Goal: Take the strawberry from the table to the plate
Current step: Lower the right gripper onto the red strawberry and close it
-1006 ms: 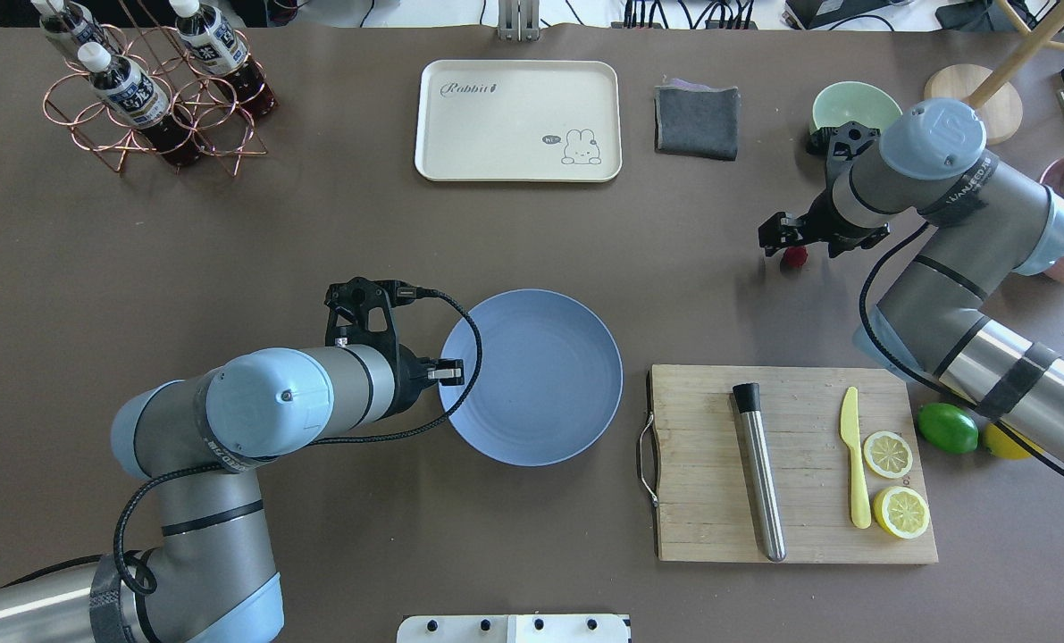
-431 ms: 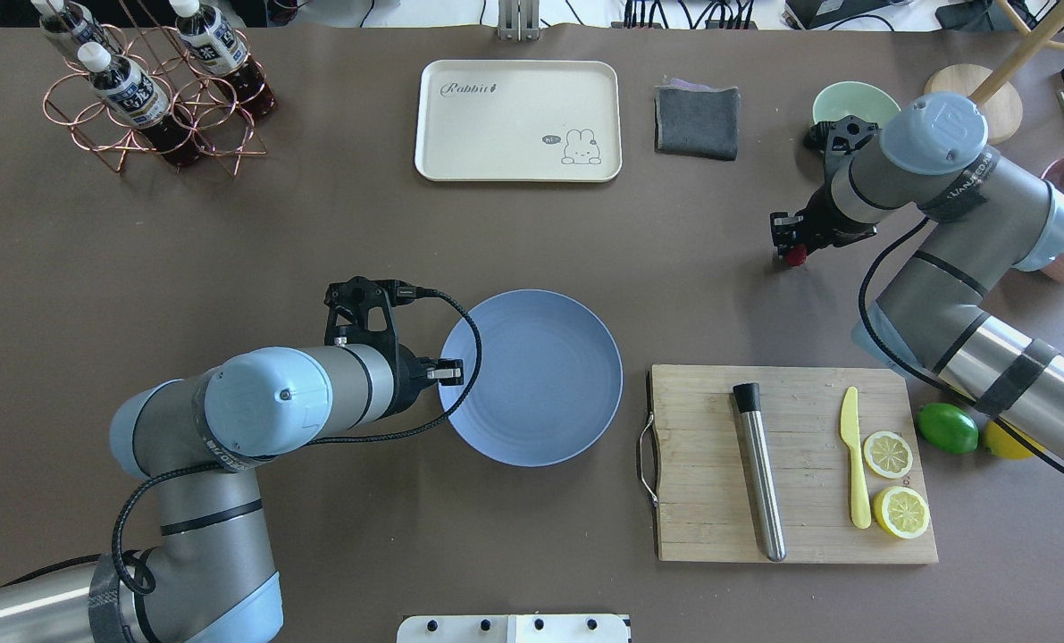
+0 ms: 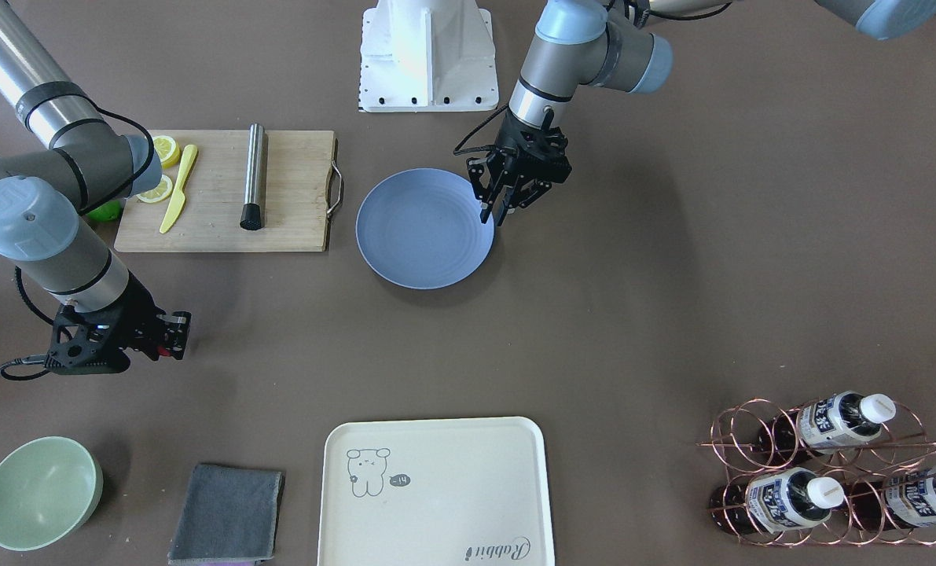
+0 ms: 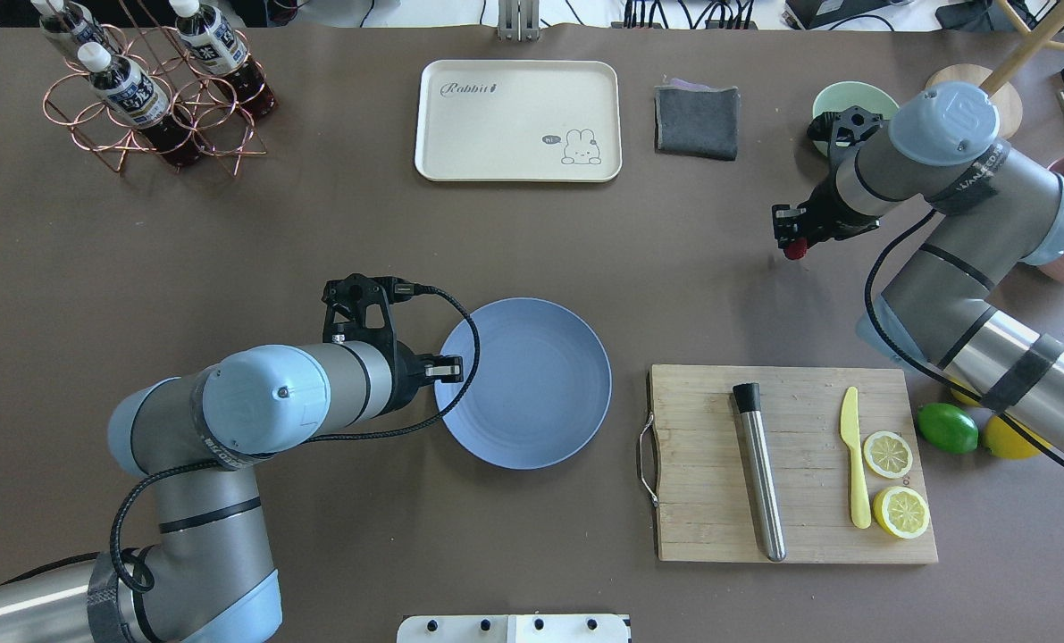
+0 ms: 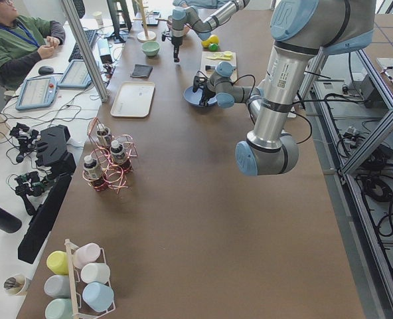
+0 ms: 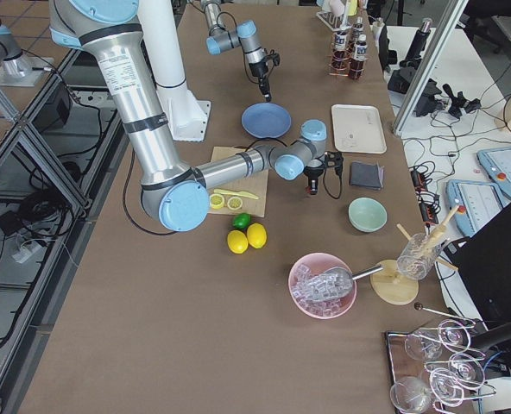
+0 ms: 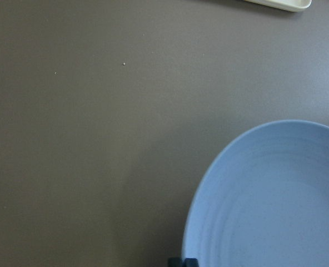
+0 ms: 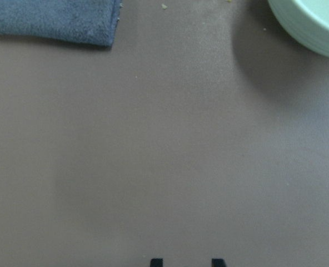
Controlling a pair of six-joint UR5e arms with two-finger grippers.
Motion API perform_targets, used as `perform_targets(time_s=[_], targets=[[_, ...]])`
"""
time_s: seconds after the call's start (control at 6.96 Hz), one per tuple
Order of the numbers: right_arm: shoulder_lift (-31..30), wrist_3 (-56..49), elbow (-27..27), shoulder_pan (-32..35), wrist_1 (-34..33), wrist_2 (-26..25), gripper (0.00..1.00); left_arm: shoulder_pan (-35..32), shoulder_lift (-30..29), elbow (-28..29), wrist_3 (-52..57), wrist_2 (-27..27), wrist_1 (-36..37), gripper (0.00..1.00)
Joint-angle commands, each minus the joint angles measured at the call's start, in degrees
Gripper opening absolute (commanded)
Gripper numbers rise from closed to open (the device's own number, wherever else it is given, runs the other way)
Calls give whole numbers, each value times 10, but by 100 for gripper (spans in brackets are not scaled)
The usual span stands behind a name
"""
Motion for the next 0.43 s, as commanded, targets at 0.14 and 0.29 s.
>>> perform_targets(time_s=[0.14, 0.29], targets=[[2, 2, 39, 14, -7, 19, 0, -19, -1, -4, 5, -4, 1, 98], [3, 6, 59, 13, -8, 19, 0, -45, 0, -5, 43, -7, 4, 98]])
